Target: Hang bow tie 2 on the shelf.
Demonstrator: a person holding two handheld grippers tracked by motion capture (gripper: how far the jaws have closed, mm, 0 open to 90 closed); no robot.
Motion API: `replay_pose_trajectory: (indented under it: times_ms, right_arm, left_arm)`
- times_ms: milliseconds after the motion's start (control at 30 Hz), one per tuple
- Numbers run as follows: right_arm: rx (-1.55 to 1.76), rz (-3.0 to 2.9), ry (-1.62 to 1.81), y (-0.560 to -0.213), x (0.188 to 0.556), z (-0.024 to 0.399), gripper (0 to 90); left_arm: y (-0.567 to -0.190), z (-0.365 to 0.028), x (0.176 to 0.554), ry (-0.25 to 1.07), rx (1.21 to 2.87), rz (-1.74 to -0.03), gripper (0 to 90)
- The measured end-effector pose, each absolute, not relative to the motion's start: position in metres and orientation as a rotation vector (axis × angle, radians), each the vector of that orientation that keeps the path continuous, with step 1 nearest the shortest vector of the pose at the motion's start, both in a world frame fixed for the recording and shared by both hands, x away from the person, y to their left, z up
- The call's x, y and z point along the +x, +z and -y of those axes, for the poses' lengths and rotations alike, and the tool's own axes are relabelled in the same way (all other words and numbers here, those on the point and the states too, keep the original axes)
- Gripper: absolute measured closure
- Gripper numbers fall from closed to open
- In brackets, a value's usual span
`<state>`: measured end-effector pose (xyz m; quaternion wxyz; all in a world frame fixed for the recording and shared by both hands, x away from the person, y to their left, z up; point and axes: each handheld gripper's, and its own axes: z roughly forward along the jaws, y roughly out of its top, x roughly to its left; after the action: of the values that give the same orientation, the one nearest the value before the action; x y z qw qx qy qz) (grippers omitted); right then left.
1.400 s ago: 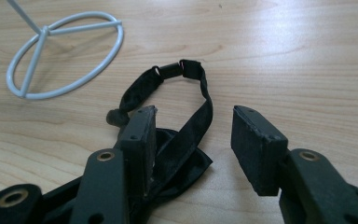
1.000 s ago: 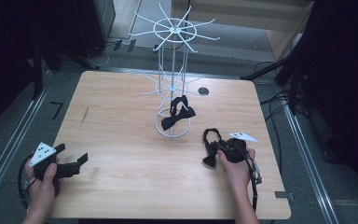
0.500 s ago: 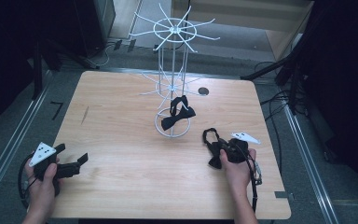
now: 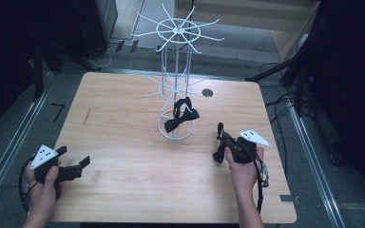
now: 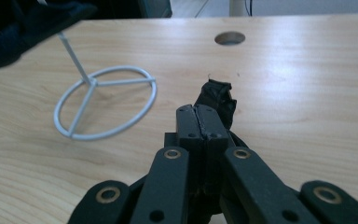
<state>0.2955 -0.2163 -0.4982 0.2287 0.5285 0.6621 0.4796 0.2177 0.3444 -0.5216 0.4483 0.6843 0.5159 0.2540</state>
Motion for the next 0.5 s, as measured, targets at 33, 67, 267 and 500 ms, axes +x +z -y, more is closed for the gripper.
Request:
replay_pose_trajectory:
  times_ms: [33, 67, 267, 500]
  right_arm:
    - [1.439, -1.807, 1.339, -0.493, 0.295, 0.215, 90.0]
    - [1.439, -1.807, 1.339, -0.493, 0.295, 0.215, 90.0]
    - [1.398, -1.771, 1.405, -0.478, 0.295, 0.212, 90.0]
    - [1.368, -1.73, 1.449, -0.458, 0.298, 0.207, 90.0]
  left_arm:
    - [-0.522, -0.344, 0.218, 0.631, 1.693, -1.277, 0.0]
    - [-0.522, -0.344, 0.218, 0.631, 1.693, -1.277, 0.0]
    - [-0.522, -0.344, 0.218, 0.632, 1.692, -1.279, 0.0]
    - [-0.522, -0.344, 0.218, 0.629, 1.693, -1.275, 0.0]
